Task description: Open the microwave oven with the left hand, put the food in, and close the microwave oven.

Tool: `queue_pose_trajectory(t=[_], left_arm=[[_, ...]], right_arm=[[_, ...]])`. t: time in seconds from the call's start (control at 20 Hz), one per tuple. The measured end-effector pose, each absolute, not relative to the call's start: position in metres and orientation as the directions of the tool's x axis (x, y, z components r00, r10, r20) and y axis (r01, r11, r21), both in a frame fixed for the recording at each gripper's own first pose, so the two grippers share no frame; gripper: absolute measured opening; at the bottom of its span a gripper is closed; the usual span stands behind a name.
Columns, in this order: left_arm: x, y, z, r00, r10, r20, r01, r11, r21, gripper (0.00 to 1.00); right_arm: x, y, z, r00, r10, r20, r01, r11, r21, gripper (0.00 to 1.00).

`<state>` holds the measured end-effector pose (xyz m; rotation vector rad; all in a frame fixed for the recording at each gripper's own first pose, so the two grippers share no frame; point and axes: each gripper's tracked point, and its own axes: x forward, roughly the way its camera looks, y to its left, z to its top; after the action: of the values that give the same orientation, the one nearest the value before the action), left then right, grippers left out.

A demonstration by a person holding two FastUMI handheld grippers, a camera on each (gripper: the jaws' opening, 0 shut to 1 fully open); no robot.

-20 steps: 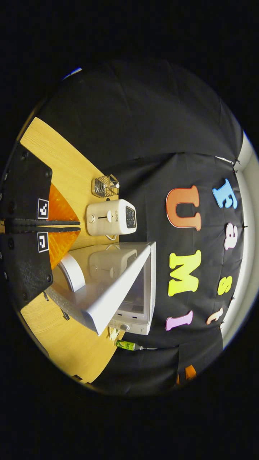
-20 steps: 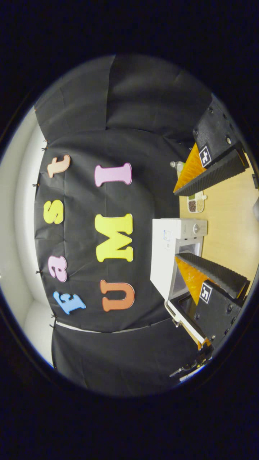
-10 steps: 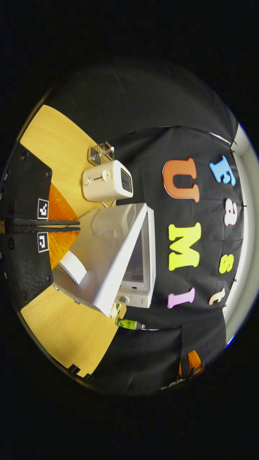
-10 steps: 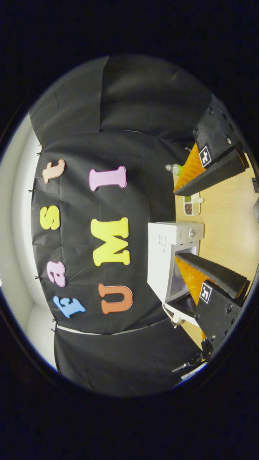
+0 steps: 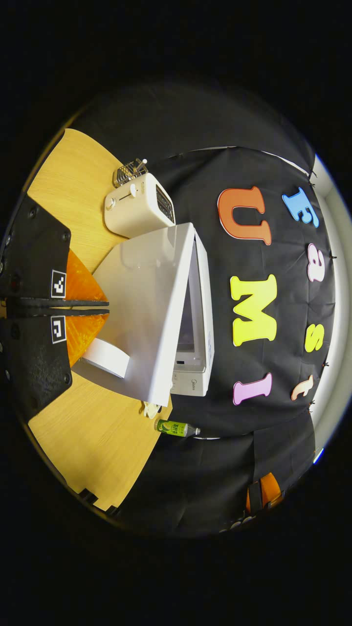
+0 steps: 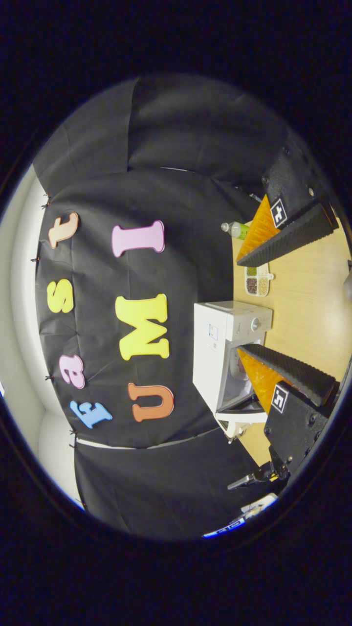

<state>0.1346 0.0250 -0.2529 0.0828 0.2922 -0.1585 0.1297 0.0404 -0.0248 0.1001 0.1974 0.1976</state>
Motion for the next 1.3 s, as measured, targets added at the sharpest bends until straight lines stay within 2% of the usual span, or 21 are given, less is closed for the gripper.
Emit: queue_pose_trajectory(t=[0.1,0.15,0.55,0.6,0.65,0.7,0.75,0.8,1.3], left_arm=[[0.145,0.010,-0.249,0.947,-0.143,-0.287,0.168,0.984,0.064,0.00],[0.149,0.002,-0.247,0.947,-0.146,-0.286,0.172,0.983,0.066,0.00],[0.190,-0.050,-0.239,0.941,-0.175,-0.289,0.211,0.973,0.095,0.00],[0.196,-0.056,-0.239,0.940,-0.178,-0.291,0.213,0.972,0.095,0.00],[0.203,-0.060,-0.239,0.940,-0.181,-0.290,0.217,0.972,0.095,0.00],[0.211,-0.064,-0.238,0.940,-0.184,-0.289,0.218,0.972,0.089,0.00],[0.218,-0.068,-0.240,0.939,-0.186,-0.290,0.217,0.973,0.079,0.00],[0.225,-0.071,-0.241,0.938,-0.186,-0.291,0.215,0.974,0.070,0.00],[0.286,-0.087,-0.255,0.937,-0.184,-0.297,0.193,0.981,0.000,0.00]], right_arm=[[0.132,0.032,-0.029,0.958,0.217,-0.187,-0.196,0.973,0.123,0.92],[0.133,0.028,-0.030,0.957,0.222,-0.187,-0.201,0.972,0.124,1.00],[0.126,0.001,-0.043,0.955,0.229,-0.188,-0.204,0.968,0.142,1.00],[0.126,-0.003,-0.045,0.956,0.225,-0.189,-0.200,0.970,0.141,0.92],[0.126,-0.006,-0.046,0.956,0.220,-0.193,-0.195,0.971,0.141,1.00],[0.125,-0.009,-0.049,0.956,0.217,-0.196,-0.191,0.971,0.142,1.00],[0.124,-0.012,-0.050,0.957,0.212,-0.200,-0.186,0.972,0.142,0.92],[0.124,-0.015,-0.051,0.957,0.207,-0.202,-0.180,0.973,0.142,1.00],[0.126,-0.035,-0.067,0.958,0.145,-0.248,-0.116,0.985,0.130,1.00]])
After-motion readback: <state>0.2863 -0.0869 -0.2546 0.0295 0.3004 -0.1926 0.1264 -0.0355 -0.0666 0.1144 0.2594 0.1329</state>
